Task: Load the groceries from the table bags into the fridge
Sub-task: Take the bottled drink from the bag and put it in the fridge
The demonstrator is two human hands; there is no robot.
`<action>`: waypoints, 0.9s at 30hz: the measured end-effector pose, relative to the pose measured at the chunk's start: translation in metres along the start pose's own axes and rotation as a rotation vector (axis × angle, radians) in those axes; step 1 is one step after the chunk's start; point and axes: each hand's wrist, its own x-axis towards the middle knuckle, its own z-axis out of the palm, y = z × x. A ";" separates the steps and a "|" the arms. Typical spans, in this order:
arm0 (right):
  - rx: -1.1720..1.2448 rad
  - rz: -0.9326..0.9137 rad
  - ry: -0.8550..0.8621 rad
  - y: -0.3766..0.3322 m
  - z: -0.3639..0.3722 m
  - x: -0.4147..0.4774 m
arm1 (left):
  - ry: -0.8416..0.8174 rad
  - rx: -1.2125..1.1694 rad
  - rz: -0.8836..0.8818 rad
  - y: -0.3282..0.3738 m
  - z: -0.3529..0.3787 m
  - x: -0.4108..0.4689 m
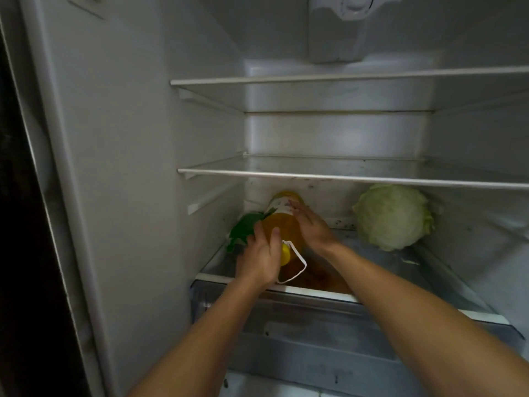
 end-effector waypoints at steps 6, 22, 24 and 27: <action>-0.172 0.053 -0.032 -0.014 -0.010 -0.008 | -0.021 0.087 -0.017 0.003 -0.005 -0.003; -0.605 0.199 0.239 -0.064 -0.059 -0.167 | 0.198 0.382 0.253 -0.012 -0.056 -0.119; -0.644 0.173 0.208 -0.075 -0.056 -0.186 | 0.223 0.415 0.274 -0.012 -0.067 -0.138; -0.727 0.111 0.137 -0.094 -0.048 -0.214 | 0.221 0.429 0.246 -0.012 -0.086 -0.171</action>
